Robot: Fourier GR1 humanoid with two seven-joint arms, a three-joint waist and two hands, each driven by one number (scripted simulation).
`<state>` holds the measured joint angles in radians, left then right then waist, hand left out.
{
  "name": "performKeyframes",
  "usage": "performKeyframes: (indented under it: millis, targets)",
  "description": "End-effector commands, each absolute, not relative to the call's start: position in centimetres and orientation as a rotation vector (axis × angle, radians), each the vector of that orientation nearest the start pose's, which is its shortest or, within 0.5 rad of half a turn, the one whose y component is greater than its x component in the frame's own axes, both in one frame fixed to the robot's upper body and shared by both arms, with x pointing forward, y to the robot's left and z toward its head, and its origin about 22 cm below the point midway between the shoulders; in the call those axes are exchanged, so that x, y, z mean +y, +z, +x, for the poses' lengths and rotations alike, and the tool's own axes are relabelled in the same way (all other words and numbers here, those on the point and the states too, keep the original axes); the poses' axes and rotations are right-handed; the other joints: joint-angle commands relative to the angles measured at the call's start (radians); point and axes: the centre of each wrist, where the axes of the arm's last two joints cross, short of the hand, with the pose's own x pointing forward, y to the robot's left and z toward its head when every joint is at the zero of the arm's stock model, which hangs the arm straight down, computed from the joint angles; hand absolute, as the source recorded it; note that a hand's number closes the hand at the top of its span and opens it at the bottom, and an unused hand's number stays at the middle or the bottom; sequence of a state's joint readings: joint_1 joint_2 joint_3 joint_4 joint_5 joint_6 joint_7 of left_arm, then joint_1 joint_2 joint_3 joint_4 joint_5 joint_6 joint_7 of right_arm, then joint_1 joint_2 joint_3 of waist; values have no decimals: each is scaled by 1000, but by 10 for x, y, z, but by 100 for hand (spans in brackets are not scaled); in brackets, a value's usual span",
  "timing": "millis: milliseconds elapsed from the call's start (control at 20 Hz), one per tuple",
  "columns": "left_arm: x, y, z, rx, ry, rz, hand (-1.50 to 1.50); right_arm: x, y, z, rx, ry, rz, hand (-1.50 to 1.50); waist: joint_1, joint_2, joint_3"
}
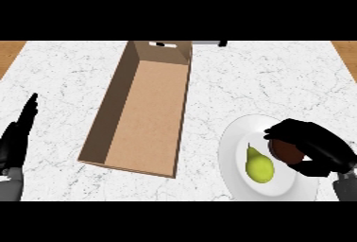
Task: Pick the cupcake from the plate and place it in the cardboard box
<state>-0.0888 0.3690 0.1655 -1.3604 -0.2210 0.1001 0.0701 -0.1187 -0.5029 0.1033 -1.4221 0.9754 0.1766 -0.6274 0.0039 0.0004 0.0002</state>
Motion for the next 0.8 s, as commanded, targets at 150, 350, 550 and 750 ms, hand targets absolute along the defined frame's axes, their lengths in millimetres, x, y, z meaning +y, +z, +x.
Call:
performKeyframes:
  millis: [150,350,550,750]
  targets:
    - [337,15,259,-1373,-215,656,0,-320,25,273,-1737,1605,-690,150,-3,-1,0]
    - [361,20,258,-1364,-203,626,0,-314,39,289,-1813,1547,-781,150,0,-1,0]
    - [363,3,263,-1370,-222,646,0,-319,57,310,-1876,1491,-819,150,1,1,0]
    - [350,25,283,-1398,-240,629,0,-283,86,374,-1673,1626,-662,150,52,16,0]
